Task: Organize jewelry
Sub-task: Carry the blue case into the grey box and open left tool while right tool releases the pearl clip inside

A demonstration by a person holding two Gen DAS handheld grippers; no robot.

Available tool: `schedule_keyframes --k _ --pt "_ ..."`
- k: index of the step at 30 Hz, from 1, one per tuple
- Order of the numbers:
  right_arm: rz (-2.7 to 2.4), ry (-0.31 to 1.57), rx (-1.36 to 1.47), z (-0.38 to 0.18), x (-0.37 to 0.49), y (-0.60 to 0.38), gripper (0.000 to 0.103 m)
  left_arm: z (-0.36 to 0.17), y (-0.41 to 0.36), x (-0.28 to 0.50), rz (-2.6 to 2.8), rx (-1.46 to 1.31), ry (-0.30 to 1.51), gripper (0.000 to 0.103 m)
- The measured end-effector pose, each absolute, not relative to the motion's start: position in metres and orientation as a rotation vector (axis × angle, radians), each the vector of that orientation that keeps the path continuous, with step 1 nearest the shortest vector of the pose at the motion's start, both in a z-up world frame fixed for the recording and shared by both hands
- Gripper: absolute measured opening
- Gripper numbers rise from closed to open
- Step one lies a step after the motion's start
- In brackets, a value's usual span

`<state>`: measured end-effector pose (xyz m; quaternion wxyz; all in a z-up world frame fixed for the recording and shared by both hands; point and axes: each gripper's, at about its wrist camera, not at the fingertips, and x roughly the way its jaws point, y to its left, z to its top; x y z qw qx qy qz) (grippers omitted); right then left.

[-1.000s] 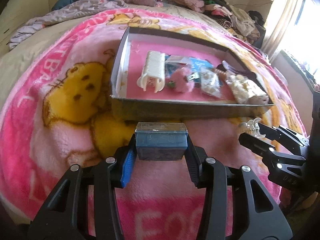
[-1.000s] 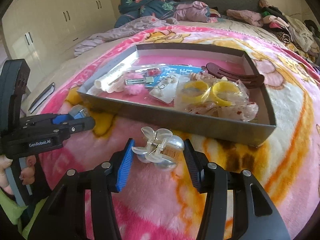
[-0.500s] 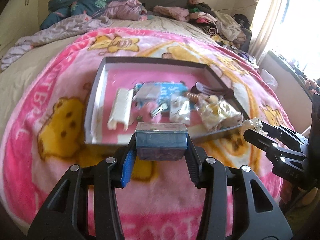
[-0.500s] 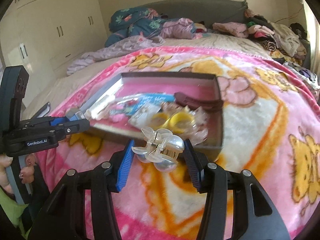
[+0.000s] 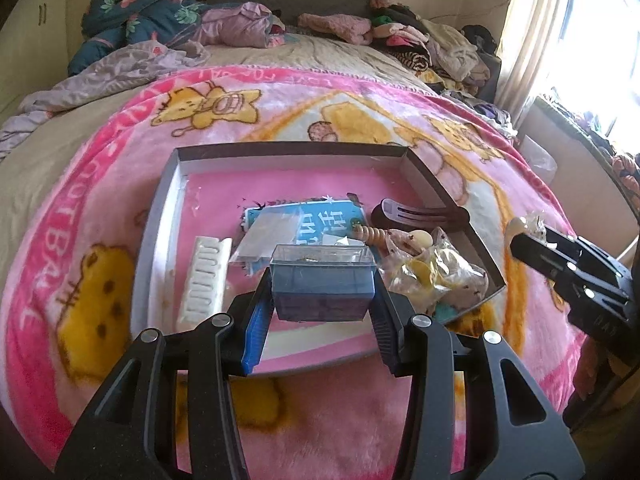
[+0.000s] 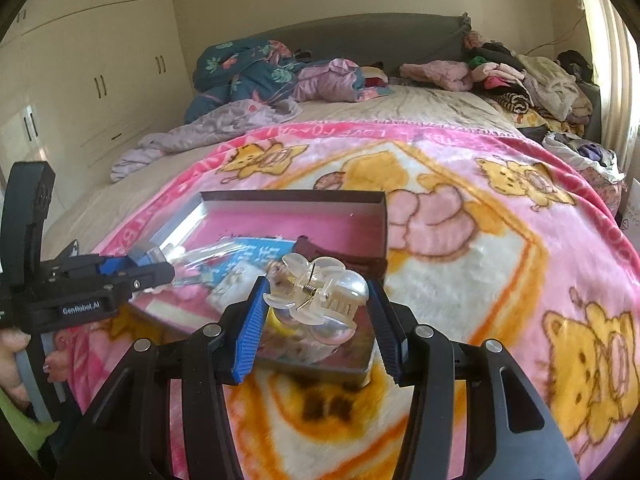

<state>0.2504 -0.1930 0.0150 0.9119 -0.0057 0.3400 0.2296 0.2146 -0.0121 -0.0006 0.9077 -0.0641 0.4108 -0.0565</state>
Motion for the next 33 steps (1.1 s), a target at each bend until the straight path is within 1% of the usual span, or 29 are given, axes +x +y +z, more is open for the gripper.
schedule_keyframes --k 21,33 --pt "0.449 0.784 -0.03 -0.021 0.309 -0.174 0.048 -0.027 -0.025 0.234 -0.136 -0.111 0.898 0.037" --pt "0.46 0.845 -0.032 -0.032 0.306 -0.17 0.048 -0.039 -0.027 0.237 -0.149 -0.108 0.924 0.036"
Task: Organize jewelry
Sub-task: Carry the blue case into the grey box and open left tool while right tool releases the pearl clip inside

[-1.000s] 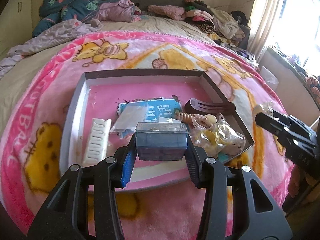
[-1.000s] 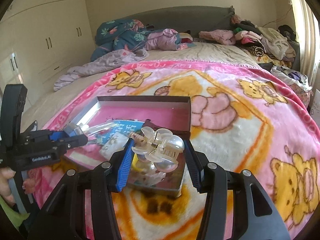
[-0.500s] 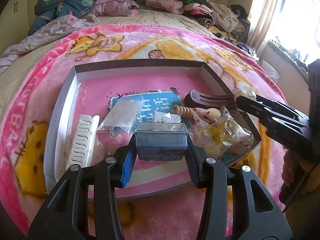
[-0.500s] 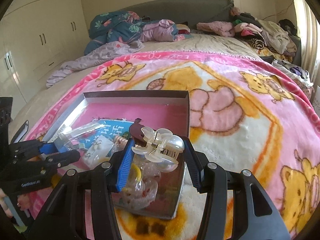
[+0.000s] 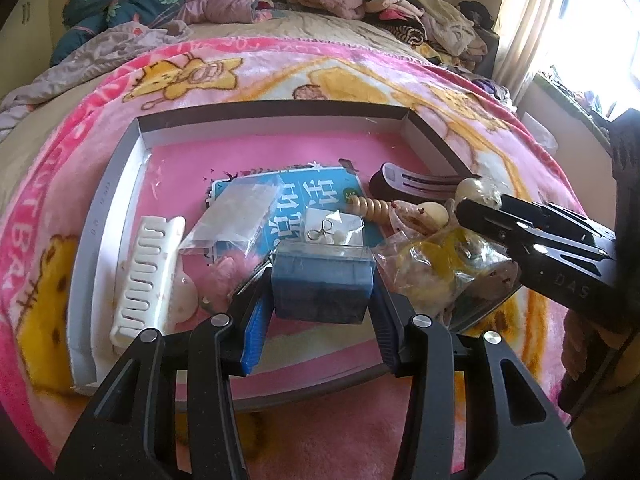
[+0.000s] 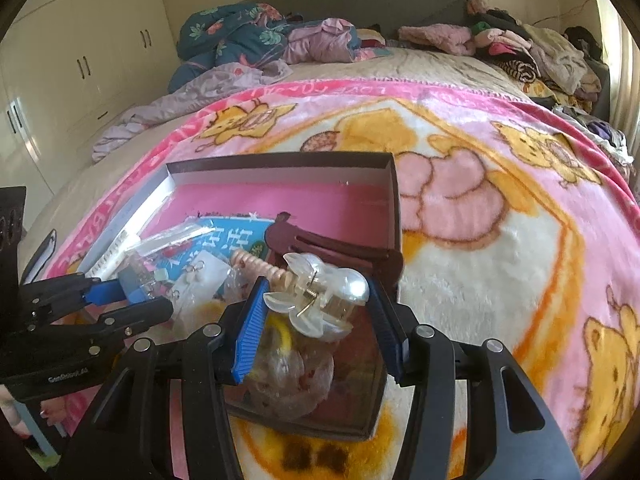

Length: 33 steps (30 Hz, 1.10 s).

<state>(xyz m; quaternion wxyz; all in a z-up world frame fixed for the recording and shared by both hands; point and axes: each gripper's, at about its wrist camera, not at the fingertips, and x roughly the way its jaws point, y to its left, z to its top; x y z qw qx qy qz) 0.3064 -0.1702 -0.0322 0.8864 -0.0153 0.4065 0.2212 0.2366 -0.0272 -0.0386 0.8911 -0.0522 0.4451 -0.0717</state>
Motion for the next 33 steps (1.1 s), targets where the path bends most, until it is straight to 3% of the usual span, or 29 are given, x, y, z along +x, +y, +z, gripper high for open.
schedule_keyframes --k 8,17,27,33 --pt "0.451 0.853 -0.024 -0.029 0.292 -0.179 0.049 -0.039 -0.027 0.235 -0.152 -0.111 0.922 0.036" --pt "0.419 0.803 -0.021 -0.01 0.264 -0.194 0.059 -0.026 -0.018 0.221 -0.138 -0.126 0.896 0.043" --pt "0.388 0.743 -0.023 0.009 0.223 -0.205 0.081 0.0 -0.004 0.187 -0.106 -0.144 0.835 0.063" --pt "0.378 0.708 -0.039 0.014 0.201 -0.204 0.087 0.007 0.002 0.163 -0.09 -0.169 0.816 0.076"
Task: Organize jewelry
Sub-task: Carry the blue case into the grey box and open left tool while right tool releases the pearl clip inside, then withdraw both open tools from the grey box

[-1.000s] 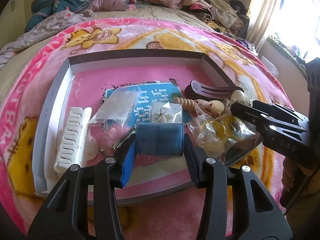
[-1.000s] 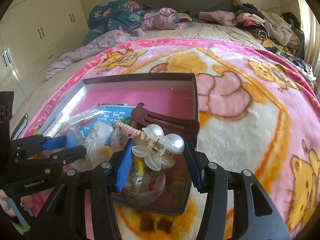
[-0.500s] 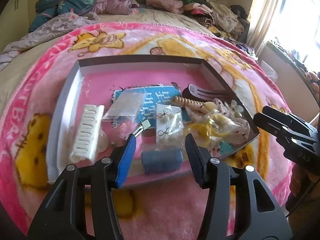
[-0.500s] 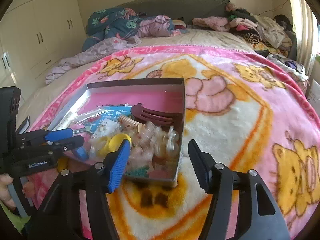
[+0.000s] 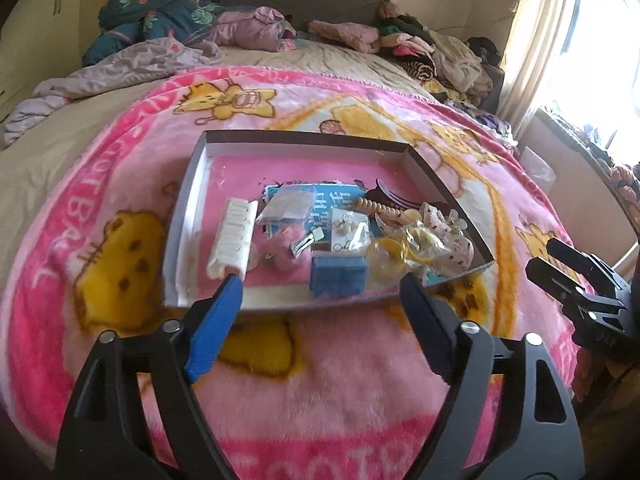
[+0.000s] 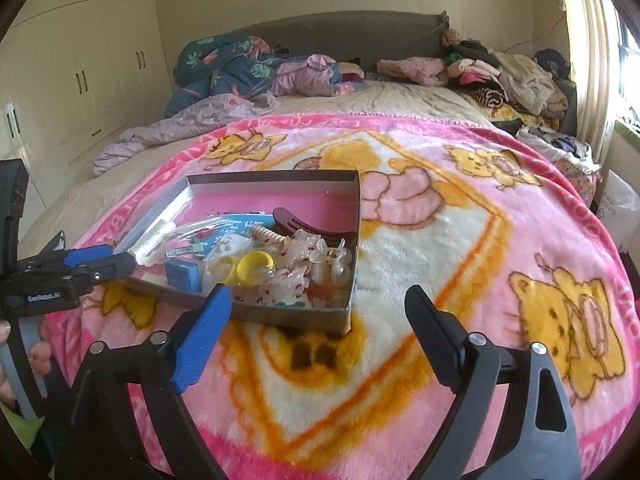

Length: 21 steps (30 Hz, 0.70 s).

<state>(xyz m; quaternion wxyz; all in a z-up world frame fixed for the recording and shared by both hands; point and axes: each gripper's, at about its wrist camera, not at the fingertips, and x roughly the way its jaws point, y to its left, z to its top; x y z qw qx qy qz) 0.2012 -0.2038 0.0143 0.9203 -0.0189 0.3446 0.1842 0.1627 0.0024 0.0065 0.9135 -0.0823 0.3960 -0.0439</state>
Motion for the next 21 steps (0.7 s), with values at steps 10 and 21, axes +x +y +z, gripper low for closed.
schedule_keyframes --k 10,21 --pt "0.389 0.683 -0.04 0.015 0.17 -0.202 0.094 0.006 0.008 0.127 -0.055 -0.162 0.8 0.091" --pt "0.4 0.697 -0.056 0.009 0.142 -0.194 0.095 -0.003 0.006 0.09 -0.045 -0.149 0.807 0.091"
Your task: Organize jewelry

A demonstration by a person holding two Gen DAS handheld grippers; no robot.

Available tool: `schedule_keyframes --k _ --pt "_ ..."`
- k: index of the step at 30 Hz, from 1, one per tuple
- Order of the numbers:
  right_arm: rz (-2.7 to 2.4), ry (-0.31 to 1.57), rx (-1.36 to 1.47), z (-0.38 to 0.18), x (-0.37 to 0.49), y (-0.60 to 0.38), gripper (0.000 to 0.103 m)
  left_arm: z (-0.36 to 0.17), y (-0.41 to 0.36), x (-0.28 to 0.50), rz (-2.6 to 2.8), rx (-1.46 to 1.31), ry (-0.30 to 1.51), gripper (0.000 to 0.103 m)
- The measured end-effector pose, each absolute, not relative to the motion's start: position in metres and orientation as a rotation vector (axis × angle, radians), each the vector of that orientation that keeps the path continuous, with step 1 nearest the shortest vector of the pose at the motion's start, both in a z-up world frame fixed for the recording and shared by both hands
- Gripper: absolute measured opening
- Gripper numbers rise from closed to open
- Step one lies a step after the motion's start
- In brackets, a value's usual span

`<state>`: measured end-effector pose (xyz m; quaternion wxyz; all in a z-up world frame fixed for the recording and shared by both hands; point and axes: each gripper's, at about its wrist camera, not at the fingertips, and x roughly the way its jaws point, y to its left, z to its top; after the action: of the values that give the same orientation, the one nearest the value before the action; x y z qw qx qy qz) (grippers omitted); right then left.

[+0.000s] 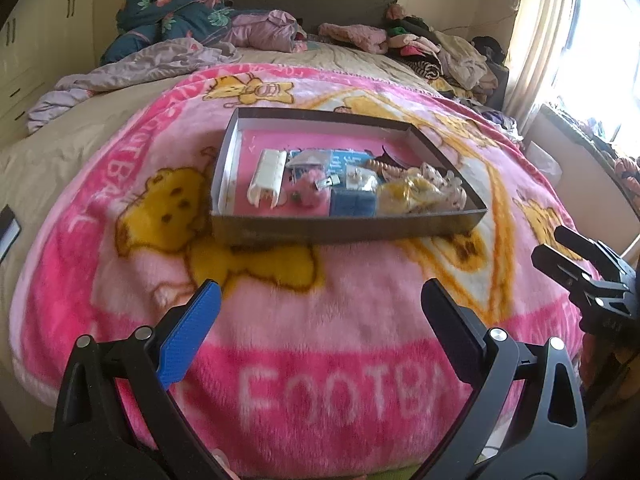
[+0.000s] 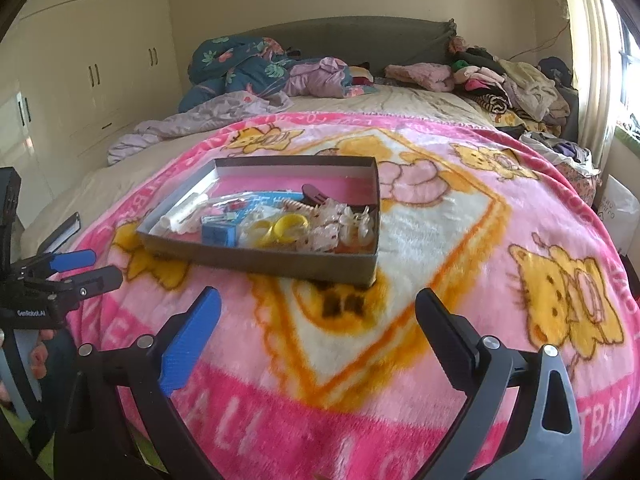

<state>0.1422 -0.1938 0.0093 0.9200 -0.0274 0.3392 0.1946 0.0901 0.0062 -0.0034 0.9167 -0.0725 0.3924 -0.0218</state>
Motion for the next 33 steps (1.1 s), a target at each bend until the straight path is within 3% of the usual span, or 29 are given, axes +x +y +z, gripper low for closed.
schedule_keyframes --k 33 --pt "0.422 0.731 -0.041 0.001 0.125 -0.185 0.095 0.0 0.008 0.074 -0.032 -0.161 0.797 0.092"
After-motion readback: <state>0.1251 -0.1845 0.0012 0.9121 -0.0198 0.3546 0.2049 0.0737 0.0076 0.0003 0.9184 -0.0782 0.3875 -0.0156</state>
